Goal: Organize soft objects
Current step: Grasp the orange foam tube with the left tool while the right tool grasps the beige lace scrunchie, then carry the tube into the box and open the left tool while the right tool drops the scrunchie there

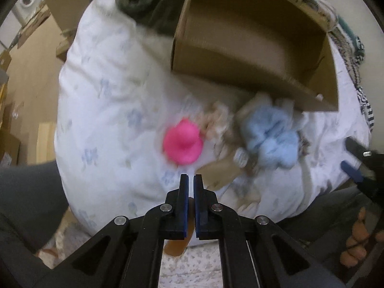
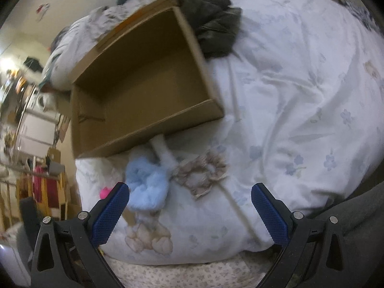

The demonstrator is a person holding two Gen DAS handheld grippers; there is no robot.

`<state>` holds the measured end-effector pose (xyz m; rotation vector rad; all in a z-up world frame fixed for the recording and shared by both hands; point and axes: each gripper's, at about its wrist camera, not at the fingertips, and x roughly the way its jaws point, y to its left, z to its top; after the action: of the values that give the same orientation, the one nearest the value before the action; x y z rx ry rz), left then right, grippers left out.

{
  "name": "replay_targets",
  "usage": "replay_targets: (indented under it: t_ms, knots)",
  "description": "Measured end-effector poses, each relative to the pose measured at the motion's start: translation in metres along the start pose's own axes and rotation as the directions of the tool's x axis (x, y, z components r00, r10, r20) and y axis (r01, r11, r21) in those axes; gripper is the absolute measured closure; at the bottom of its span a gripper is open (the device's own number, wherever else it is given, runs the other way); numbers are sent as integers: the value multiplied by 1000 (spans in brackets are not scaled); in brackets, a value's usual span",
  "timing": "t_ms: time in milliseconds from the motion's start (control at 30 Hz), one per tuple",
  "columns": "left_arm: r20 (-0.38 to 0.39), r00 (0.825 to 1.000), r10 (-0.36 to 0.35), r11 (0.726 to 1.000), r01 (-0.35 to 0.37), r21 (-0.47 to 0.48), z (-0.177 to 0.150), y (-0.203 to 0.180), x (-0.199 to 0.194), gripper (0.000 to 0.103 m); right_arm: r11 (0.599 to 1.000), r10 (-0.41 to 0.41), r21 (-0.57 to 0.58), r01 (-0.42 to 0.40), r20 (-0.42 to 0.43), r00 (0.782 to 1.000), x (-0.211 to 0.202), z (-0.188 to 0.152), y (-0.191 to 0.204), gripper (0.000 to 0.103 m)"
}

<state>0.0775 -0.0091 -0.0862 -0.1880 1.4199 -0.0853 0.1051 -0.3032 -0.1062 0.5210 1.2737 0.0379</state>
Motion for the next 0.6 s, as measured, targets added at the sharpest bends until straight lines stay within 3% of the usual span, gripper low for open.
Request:
replay_targets:
  t_ms: [33,67,133,233,333,500,533,600]
  knots:
    - [6,1000,-6,1000,6,5,4,-2,-3,99,1000,-8,12,8,-29,1000,6,4,-3,0]
    - [13,1000,-10,1000,10,13,9,-1,-1,99,1000,7,26,-6,-53,999,11,8,-6,11]
    - [32,999,-20,999,19,29,11,-2,-6,99,999,7,45,-3,-102,995,24,13,-10,24]
    - [49,998,-36,999,35,32,37,-8,-5,99,998,-26,48,32,-129,991,42,17,-10,25]
    - [56,998,-39,999,39,10,38,-1,1,99,996,-68,54,76,-143,987,57,19,-11,26]
    - [58,997,-53,998,55,-25,39,11,10,99,992,-112,33,119,-171,979,82,23,-7,44]
    - [67,997,-49,998,50,-22,41,9,10,99,992,-118,30,124,-171,978,86,25,-7,51]
    - [85,996,-37,999,39,-15,43,8,8,99,992,-124,11,128,-172,977,91,28,-6,74]
